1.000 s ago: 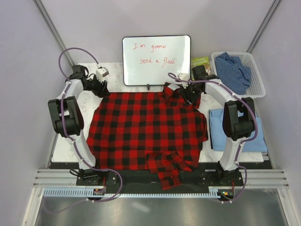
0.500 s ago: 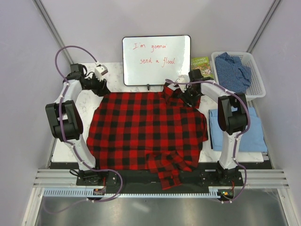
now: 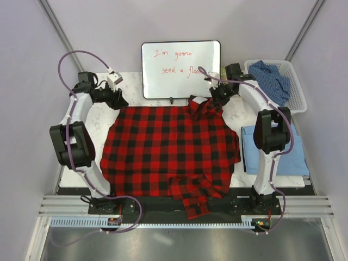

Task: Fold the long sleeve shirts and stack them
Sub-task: Fold the shirt

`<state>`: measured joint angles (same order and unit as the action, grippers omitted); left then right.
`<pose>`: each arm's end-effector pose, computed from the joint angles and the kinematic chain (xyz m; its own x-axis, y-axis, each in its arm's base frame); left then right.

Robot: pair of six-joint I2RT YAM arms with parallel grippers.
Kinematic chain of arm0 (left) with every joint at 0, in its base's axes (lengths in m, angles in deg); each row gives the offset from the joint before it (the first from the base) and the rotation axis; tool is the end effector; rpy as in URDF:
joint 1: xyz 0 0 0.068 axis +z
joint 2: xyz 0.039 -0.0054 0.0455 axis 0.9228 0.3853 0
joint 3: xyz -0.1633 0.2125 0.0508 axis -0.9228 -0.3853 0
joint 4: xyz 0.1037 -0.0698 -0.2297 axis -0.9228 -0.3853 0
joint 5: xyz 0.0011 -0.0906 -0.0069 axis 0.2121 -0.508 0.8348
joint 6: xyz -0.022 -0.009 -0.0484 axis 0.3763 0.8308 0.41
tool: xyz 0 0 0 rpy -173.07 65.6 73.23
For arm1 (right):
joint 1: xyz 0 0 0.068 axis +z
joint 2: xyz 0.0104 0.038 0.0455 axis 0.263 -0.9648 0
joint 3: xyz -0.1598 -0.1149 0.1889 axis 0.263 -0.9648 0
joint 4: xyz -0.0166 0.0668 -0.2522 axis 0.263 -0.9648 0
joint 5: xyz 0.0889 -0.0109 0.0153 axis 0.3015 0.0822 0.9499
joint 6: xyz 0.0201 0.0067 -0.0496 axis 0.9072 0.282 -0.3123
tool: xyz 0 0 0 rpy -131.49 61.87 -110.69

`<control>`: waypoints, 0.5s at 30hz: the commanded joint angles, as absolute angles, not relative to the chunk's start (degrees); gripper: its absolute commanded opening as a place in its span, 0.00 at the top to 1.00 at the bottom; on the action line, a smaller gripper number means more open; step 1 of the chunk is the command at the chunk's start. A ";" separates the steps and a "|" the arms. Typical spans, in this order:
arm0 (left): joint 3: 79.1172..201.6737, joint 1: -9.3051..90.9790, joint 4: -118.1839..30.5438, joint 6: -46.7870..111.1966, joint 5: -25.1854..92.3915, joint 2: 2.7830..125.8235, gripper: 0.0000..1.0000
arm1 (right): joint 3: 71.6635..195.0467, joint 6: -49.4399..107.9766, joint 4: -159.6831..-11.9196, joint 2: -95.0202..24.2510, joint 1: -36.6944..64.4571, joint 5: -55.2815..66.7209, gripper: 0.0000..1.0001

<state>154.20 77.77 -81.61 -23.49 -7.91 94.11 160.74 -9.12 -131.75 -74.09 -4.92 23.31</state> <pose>0.3945 0.0450 0.2648 -0.3589 0.3911 -0.8475 0.7862 0.6161 -0.0486 0.4406 0.0957 0.2345 -0.5653 -0.5845 -0.5820 -0.7588 0.6451 0.0892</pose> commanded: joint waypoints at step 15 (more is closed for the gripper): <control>145.03 49.42 -57.17 -8.38 -3.94 73.44 0.01 | 136.65 90.99 -42.60 -59.07 -6.28 61.28 1.00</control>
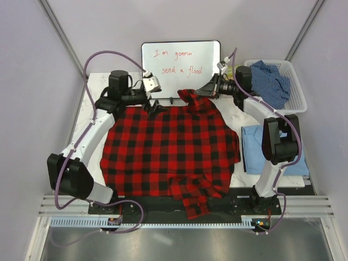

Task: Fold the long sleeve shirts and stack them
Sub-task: Fold the shirt

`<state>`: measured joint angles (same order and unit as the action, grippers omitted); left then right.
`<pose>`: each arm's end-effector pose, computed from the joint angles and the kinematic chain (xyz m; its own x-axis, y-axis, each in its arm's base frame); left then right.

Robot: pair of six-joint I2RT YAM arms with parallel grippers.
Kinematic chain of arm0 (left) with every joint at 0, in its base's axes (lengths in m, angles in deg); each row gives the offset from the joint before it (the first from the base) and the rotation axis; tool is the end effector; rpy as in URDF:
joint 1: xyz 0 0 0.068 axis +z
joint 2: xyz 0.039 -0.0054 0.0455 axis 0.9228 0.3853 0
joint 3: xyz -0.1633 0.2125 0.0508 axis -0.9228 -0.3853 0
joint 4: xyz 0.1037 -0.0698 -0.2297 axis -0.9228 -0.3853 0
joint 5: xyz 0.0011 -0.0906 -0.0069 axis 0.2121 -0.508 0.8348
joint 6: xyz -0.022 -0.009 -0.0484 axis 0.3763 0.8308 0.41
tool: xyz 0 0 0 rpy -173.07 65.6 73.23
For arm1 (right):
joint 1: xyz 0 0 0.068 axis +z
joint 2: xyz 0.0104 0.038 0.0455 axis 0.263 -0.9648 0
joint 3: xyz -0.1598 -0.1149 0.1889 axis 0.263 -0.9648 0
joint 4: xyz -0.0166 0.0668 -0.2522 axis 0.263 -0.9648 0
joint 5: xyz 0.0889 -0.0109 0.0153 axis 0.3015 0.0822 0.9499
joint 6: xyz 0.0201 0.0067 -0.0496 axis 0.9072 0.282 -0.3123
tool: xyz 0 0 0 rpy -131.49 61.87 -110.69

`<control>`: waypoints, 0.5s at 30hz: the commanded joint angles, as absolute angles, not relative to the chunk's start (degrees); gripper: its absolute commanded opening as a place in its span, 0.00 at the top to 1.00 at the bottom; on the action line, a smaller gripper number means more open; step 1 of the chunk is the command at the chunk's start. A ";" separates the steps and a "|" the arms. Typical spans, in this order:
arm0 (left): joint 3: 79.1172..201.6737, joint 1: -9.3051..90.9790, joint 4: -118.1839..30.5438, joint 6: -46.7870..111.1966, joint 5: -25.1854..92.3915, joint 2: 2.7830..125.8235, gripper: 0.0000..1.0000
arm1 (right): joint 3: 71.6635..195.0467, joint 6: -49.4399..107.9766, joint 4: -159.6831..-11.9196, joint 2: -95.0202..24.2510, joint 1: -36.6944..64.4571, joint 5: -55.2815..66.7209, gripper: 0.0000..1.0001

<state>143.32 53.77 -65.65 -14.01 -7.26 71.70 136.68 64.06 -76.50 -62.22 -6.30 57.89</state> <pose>0.3087 -0.1022 0.3572 0.0895 0.3611 -0.9282 0.9177 0.3324 0.2178 0.4208 0.0974 0.2667 -0.8395 0.2058 -0.5028 -0.4304 0.3129 0.8467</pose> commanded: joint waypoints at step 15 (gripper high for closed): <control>153.39 40.88 -40.91 40.04 3.10 84.52 0.06 | 122.32 103.75 -25.97 -54.15 -4.35 39.13 1.00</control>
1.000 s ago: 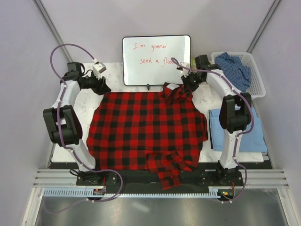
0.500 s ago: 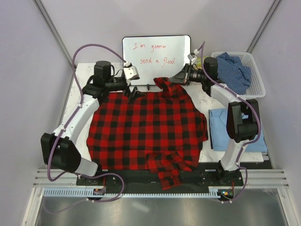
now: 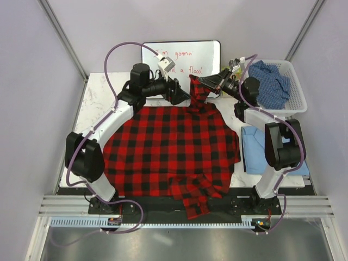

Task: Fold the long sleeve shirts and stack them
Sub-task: Fold the shirt

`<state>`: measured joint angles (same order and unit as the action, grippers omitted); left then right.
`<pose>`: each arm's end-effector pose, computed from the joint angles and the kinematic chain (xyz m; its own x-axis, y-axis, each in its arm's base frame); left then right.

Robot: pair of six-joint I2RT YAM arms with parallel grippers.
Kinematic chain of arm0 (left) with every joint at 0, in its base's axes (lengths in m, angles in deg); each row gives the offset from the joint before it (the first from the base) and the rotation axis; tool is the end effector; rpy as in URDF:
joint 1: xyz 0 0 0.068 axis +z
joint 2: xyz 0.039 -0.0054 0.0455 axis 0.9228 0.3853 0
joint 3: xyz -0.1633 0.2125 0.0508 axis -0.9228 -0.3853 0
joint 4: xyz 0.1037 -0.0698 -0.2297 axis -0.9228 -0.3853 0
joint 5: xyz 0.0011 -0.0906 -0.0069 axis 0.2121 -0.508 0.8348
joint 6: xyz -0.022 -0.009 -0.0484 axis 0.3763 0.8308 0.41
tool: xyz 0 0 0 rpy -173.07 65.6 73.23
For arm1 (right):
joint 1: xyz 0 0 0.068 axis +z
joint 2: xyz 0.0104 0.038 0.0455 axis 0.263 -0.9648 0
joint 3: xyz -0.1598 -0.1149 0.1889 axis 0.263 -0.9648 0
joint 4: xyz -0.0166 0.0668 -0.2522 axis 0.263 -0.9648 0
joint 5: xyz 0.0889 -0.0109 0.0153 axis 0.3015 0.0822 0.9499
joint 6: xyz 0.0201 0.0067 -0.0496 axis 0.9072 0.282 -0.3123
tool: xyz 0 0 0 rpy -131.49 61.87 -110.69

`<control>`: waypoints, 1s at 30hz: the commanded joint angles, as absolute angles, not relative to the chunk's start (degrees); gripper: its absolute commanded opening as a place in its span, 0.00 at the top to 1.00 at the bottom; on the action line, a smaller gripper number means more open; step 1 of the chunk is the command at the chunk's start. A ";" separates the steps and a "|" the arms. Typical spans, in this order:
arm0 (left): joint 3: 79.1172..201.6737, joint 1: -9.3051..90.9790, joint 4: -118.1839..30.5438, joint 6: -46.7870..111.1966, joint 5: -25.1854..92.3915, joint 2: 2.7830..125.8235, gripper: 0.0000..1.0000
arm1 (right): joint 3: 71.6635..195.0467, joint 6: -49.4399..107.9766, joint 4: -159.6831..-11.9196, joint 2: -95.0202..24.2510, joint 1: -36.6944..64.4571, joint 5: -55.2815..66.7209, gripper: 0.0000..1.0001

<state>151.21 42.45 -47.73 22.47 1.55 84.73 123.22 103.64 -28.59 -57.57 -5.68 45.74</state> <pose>0.3503 -0.1879 0.3545 -0.2580 0.0927 -0.9617 0.8809 0.4314 -0.1948 0.3937 0.0931 0.2995 -0.7435 0.5496 -0.3810 -0.4377 0.0309 0.8986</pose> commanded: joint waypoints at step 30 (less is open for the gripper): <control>179.15 40.44 -100.83 -29.93 6.45 93.93 0.98 | 138.30 24.53 -88.82 -46.33 -9.53 58.38 0.11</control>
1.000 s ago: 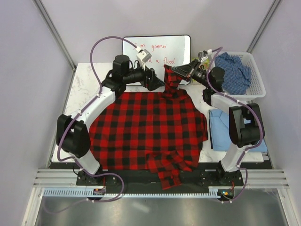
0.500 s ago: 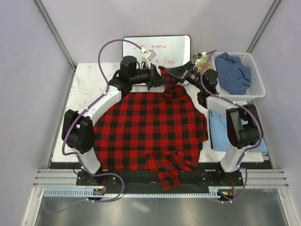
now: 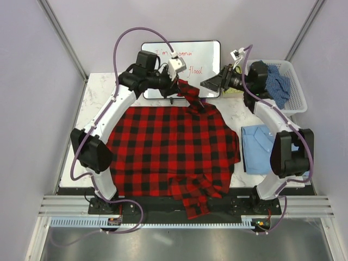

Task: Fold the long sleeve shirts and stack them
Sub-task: Fold the shirt

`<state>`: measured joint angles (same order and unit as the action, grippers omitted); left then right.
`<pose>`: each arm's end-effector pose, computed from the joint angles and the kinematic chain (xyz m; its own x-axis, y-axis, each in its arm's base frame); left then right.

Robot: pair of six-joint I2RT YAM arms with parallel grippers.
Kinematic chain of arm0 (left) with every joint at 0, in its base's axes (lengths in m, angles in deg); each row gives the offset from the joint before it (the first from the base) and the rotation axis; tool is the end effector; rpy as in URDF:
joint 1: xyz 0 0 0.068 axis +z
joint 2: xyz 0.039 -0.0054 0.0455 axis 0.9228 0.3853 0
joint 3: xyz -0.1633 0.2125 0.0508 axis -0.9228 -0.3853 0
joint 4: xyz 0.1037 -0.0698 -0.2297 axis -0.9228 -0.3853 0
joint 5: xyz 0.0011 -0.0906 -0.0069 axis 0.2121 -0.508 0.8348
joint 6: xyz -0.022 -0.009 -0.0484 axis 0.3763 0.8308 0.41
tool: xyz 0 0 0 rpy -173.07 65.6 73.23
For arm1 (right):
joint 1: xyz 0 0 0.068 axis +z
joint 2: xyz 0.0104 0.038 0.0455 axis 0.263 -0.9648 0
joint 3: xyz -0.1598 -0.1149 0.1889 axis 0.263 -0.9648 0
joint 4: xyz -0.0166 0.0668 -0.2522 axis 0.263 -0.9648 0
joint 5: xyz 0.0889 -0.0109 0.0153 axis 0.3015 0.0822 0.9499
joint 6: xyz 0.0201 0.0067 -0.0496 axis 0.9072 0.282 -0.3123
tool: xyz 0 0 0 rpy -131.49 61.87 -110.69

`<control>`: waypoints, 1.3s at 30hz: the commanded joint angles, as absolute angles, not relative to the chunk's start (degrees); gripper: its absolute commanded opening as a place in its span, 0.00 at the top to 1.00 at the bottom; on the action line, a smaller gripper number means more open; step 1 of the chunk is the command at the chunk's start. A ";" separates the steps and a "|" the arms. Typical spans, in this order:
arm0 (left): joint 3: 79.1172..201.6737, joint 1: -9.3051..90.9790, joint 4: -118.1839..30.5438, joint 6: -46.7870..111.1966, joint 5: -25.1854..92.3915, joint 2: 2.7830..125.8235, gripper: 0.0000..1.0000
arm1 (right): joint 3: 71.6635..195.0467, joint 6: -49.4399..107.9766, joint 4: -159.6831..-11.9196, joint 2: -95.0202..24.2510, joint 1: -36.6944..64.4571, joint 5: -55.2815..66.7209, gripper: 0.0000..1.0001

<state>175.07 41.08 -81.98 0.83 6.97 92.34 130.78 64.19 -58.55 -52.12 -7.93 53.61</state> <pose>0.3580 -0.1993 0.3890 -0.1862 0.4016 -0.8967 0.9117 0.4107 -0.0053 0.3906 0.0798 0.3300 -0.5675 0.3069 -0.7640 -0.6855 0.3378 0.6449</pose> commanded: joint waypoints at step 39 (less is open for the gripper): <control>160.07 37.63 -95.41 -66.91 6.62 74.94 0.98 | 122.14 -15.07 -69.03 -53.35 6.72 39.38 0.43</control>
<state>160.17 37.69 -97.30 -64.80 8.87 78.74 118.58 -15.24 -70.27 -51.60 5.42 38.24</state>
